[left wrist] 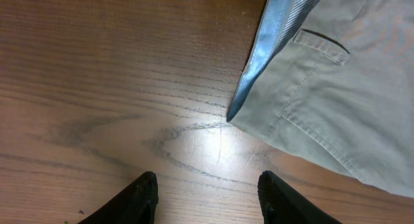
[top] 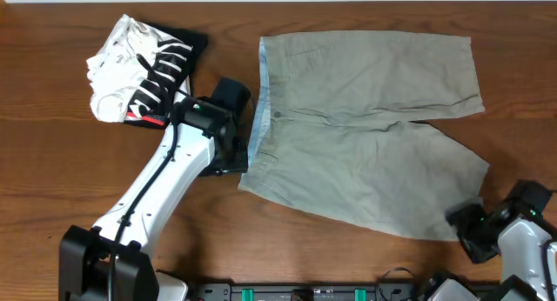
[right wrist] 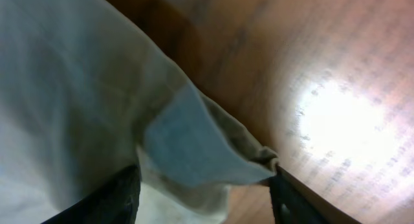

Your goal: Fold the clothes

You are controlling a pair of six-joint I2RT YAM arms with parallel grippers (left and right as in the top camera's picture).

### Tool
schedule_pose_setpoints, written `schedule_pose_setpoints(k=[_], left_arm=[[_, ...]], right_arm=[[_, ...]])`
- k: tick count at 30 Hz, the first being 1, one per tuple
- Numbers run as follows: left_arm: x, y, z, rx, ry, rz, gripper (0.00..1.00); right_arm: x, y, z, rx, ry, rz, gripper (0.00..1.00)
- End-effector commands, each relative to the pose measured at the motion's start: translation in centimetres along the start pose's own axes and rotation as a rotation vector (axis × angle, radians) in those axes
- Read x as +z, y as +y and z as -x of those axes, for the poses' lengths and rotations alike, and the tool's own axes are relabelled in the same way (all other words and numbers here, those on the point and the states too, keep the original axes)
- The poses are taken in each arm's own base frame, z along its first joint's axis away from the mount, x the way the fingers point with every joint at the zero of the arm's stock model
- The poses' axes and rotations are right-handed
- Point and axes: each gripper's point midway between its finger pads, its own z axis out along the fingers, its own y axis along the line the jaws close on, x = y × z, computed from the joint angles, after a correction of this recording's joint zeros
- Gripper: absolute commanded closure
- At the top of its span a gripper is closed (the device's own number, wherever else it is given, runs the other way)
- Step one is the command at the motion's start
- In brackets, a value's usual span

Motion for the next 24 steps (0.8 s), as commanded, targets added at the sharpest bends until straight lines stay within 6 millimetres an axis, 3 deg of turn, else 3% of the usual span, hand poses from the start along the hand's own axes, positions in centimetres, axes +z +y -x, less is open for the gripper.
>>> schedule_pose_setpoints(k=[1, 4, 7, 8, 11, 16, 24], left_arm=[[0.5, 0.3, -0.3, -0.009, 0.014, 0.012, 0.47], [0.5, 0.3, -0.3, -0.009, 0.014, 0.012, 0.47], [0.5, 0.3, -0.3, -0.009, 0.014, 0.012, 0.47], [0.5, 0.3, -0.3, -0.009, 0.014, 0.012, 0.47], [0.5, 0.3, -0.3, -0.009, 0.012, 0.011, 0.47], [1.3, 0.1, -0.2, -0.010, 0.005, -0.001, 0.36], [4.6, -2.3, -2.2, -0.009, 0.070, -0.162, 0.33]], right_arm=[[0.9, -1.6, -0.6, 0.043, -0.004, -0.063, 0.37], [1.1, -1.7, -0.3, 0.042, -0.023, -0.064, 0.44], [1.0, -2.1, 0.5, 0.041, -0.064, -0.093, 0.87], [1.0, -2.1, 0.7, 0.041, -0.072, -0.095, 0.97], [1.0, -1.9, 1.1, 0.041, -0.087, -0.087, 0.99], [1.0, -1.8, 1.4, 0.040, -0.101, -0.079, 0.99], [1.0, -1.2, 1.7, 0.038, -0.110, -0.053, 0.96]])
